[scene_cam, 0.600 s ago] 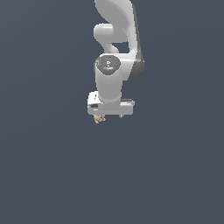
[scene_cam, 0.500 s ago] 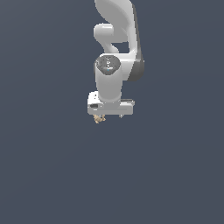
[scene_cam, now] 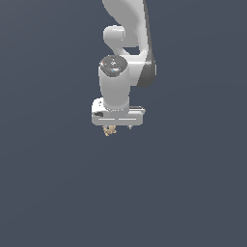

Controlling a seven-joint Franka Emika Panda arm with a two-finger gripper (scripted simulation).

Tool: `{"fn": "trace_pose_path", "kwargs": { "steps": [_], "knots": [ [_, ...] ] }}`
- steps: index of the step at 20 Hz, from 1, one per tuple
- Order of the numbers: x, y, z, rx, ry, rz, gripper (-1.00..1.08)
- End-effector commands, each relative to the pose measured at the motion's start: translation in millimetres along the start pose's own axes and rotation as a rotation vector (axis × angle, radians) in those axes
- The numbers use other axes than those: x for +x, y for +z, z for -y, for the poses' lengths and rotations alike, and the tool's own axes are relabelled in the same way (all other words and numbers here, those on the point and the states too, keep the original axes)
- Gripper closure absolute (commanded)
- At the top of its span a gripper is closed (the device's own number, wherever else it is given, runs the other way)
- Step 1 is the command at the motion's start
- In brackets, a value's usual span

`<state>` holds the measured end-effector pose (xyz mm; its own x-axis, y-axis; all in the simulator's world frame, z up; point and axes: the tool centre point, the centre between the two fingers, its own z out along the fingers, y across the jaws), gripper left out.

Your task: Pick up the object and move it to a goal position.

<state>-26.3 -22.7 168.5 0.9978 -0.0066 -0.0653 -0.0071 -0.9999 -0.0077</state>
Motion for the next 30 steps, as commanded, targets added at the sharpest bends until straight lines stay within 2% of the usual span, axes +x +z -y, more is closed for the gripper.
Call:
{"fn": "trace_pose_path", "kwargs": {
  "steps": [1,14,30],
  "knots": [
    [-0.1,-0.1,0.0,0.000,-0.002,0.000,-0.92],
    [-14.0,18.1,-14.4,-0.003,-0.095,-0.012,-0.92],
    [-67.9,69.5,-51.1,-0.018,-0.395,-0.050,-0.92]
  ]
}}
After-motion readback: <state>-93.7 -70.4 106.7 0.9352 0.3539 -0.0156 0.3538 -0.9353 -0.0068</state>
